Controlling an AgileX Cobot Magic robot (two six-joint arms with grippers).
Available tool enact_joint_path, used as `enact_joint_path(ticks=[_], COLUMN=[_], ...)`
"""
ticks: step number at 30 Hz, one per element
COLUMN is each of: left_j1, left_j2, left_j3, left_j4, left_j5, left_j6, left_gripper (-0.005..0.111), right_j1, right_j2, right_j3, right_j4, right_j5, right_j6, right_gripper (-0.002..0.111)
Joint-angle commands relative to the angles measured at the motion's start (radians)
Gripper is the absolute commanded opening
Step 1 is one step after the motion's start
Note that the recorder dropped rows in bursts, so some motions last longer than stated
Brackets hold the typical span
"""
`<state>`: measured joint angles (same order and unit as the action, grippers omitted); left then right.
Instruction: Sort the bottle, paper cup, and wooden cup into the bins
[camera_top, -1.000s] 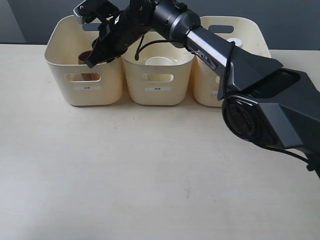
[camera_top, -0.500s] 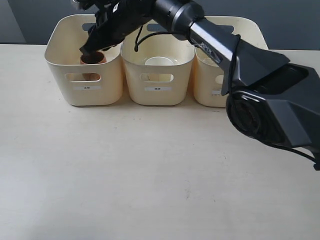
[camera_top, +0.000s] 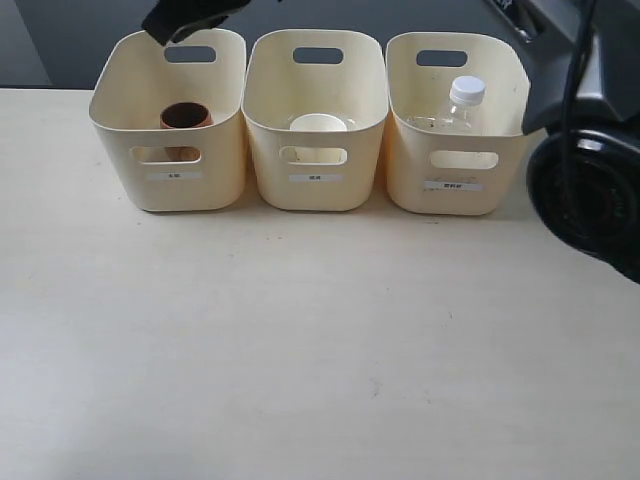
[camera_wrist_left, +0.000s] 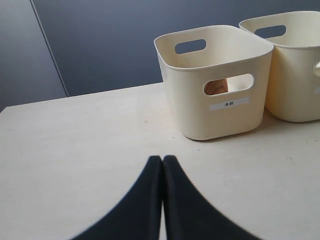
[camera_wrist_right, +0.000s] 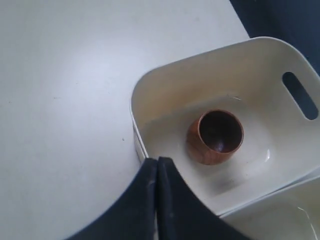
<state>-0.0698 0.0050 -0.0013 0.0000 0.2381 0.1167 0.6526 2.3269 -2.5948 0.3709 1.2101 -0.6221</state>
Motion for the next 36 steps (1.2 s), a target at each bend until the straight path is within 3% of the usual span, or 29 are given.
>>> enact_joint_path(ticks=[1, 9, 15, 26, 30, 36], left_j1=[-0.004, -0.004, -0.004, -0.004, -0.004, -0.004], left_j2=[-0.005, -0.005, -0.005, -0.005, -0.005, -0.005], left_j3=[0.001, 0.001, 0.001, 0.001, 0.001, 0.001], left_j4=[-0.007, -0.007, -0.007, -0.007, -0.007, -0.007], left_j5=[0.000, 0.000, 0.000, 0.000, 0.000, 0.000], left_j6=[-0.002, -0.002, -0.002, -0.002, -0.002, -0.002], left_gripper=[0.000, 0.000, 0.000, 0.000, 0.000, 0.000], right_j1=[0.040, 0.120, 0.177, 0.244, 0.246, 0.246], right_j2=[-0.074, -0.186, -0.317, -0.761, -0.980, -1.418], right_j3=[-0.004, -0.002, 0.106, 0.597, 0.780, 1.143], right_j4=[-0.067, -0.177, -0.261, -0.456, -0.506, -0.750], right_j5=[0.011, 0.011, 0.011, 0.011, 0.011, -0.040], right_j6=[0.058, 0.123, 0.158, 0.282, 0.341, 0.495], right_gripper=[-0.001, -0.001, -0.001, -0.001, -0.001, -0.001])
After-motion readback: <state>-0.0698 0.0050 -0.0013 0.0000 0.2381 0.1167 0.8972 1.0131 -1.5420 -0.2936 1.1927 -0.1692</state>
